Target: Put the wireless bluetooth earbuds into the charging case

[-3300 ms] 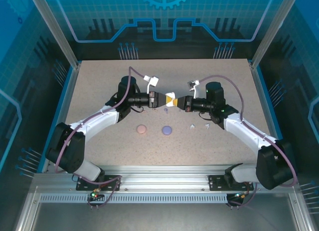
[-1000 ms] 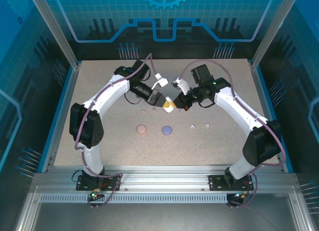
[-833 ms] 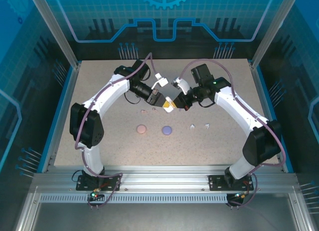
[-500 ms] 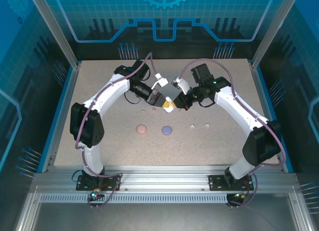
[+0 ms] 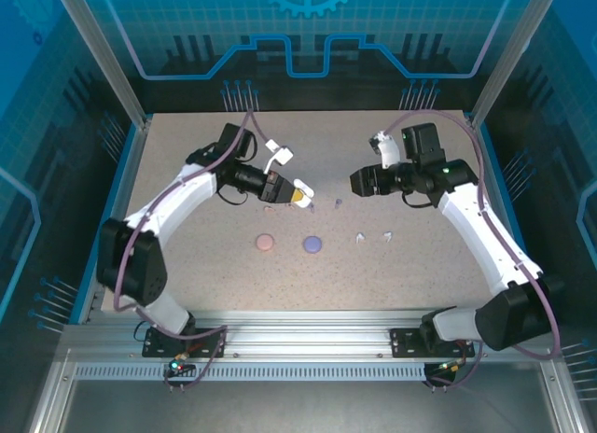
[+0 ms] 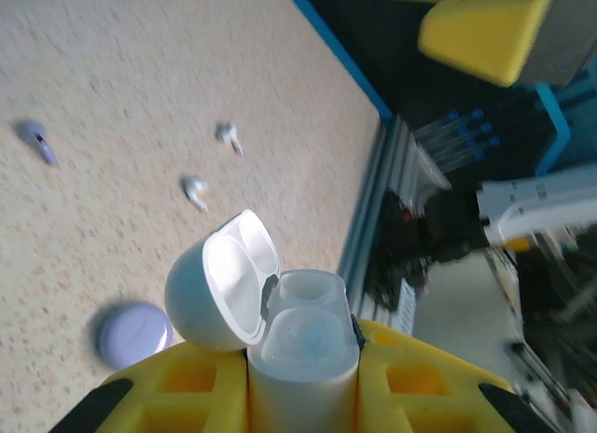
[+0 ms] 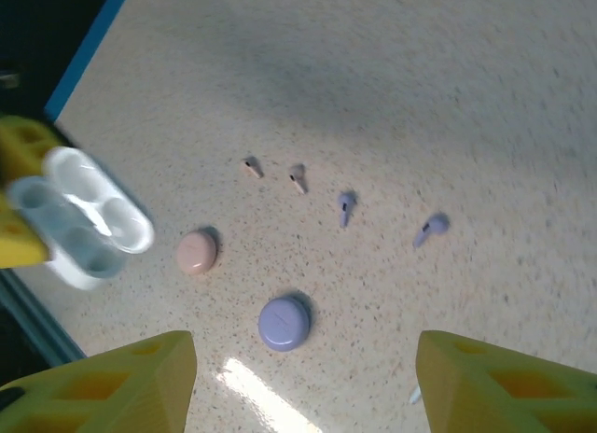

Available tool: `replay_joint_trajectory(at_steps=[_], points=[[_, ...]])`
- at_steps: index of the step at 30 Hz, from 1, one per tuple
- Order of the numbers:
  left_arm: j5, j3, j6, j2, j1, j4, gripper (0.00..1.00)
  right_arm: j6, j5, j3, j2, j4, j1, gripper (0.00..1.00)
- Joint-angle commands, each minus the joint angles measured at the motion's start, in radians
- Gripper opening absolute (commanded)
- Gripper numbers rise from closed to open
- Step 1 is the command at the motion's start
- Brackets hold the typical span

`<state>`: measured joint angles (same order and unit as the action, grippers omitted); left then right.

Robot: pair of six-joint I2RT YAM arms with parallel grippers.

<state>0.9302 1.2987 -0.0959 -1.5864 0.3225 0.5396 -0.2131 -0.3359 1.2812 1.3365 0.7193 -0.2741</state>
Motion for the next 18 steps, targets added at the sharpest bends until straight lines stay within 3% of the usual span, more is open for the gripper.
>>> replay_joint_trajectory(at_steps=[1, 5, 8, 12, 18], points=[[-0.101, -0.159, 0.189, 0.125, 0.003, -0.411, 0.00, -0.248, 0.114, -0.086, 0.042, 0.016, -0.010, 0.64], [-0.306, -0.420, 0.293, 0.282, 0.031, -0.867, 0.00, -0.382, 0.249, -0.130, 0.107, 0.030, -0.052, 0.64], [-0.545, -0.593, 0.193, 0.378, 0.116, -1.093, 0.00, -0.463, 0.350, -0.135, 0.163, 0.057, -0.083, 0.63], [-0.692, -0.638, 0.064, 0.409, 0.205, -1.180, 0.00, -0.603, 0.448, -0.159, 0.209, 0.062, -0.131, 0.62], [-0.853, -0.661, 0.130, 0.391, 0.237, -1.322, 0.00, -0.828, 0.504, -0.177, 0.281, 0.078, -0.187, 0.62]])
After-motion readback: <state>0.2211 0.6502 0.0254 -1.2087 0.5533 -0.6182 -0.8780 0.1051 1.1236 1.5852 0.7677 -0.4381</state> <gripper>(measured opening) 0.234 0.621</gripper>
